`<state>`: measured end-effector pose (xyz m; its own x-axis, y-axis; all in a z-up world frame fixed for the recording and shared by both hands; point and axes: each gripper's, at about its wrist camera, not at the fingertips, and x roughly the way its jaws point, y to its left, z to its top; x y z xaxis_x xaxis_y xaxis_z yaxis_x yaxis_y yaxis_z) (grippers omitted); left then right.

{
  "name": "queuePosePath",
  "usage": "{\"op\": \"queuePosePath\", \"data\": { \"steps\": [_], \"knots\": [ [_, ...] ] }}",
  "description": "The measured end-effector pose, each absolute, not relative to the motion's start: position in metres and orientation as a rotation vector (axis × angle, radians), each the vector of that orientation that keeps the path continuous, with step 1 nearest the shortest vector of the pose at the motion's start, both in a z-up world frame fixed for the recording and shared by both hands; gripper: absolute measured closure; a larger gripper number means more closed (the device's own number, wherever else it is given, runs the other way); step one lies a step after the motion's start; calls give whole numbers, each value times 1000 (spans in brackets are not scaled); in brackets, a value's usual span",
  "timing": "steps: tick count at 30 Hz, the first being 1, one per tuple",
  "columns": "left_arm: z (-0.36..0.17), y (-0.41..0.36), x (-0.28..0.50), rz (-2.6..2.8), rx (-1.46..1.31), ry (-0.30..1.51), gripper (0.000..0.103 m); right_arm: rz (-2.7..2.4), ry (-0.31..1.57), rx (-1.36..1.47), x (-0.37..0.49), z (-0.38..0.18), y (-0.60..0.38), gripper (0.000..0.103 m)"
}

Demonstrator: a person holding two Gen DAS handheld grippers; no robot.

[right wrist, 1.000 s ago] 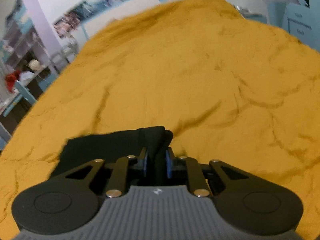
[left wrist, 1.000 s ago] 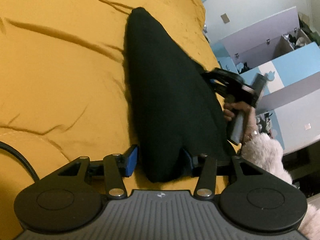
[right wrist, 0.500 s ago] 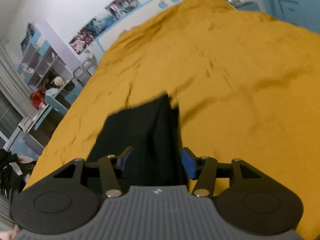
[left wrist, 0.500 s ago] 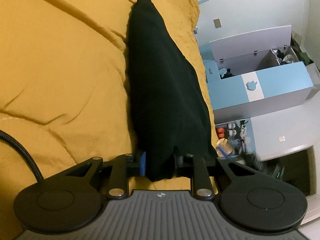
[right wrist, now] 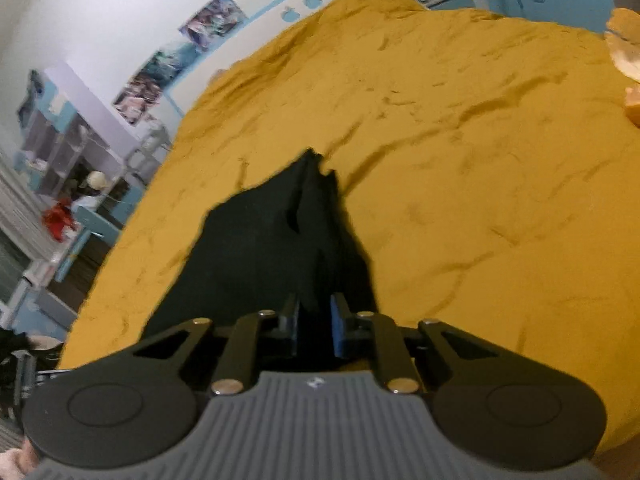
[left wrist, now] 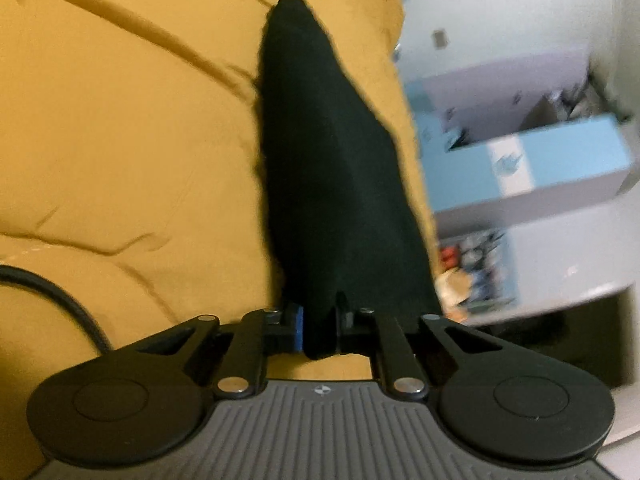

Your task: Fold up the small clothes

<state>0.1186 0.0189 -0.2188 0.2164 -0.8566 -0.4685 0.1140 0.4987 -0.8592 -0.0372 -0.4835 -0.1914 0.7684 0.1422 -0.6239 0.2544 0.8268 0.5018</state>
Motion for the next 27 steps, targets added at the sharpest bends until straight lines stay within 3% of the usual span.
{"op": "queuePosePath", "data": {
  "steps": [5,6,7,16,22,27],
  "knots": [
    [-215,20,115,-812,-716,1148,80,-85,730,622,-43,-226,-489,90],
    [-210,23,113,-813,-686,1142,79,-84,719,633,-45,-225,-490,74],
    [-202,27,110,-804,-650,1137,79,-92,713,629,-49,-222,-491,69],
    [-130,20,96,-788,-538,877,78,39,581,367,-5,-160,-467,70],
    [-158,-17,106,-747,-415,952,79,85,649,310,51,-182,-438,71],
    [-183,-21,92,-754,-364,988,82,-3,696,346,47,-211,-453,75]
  ]
}}
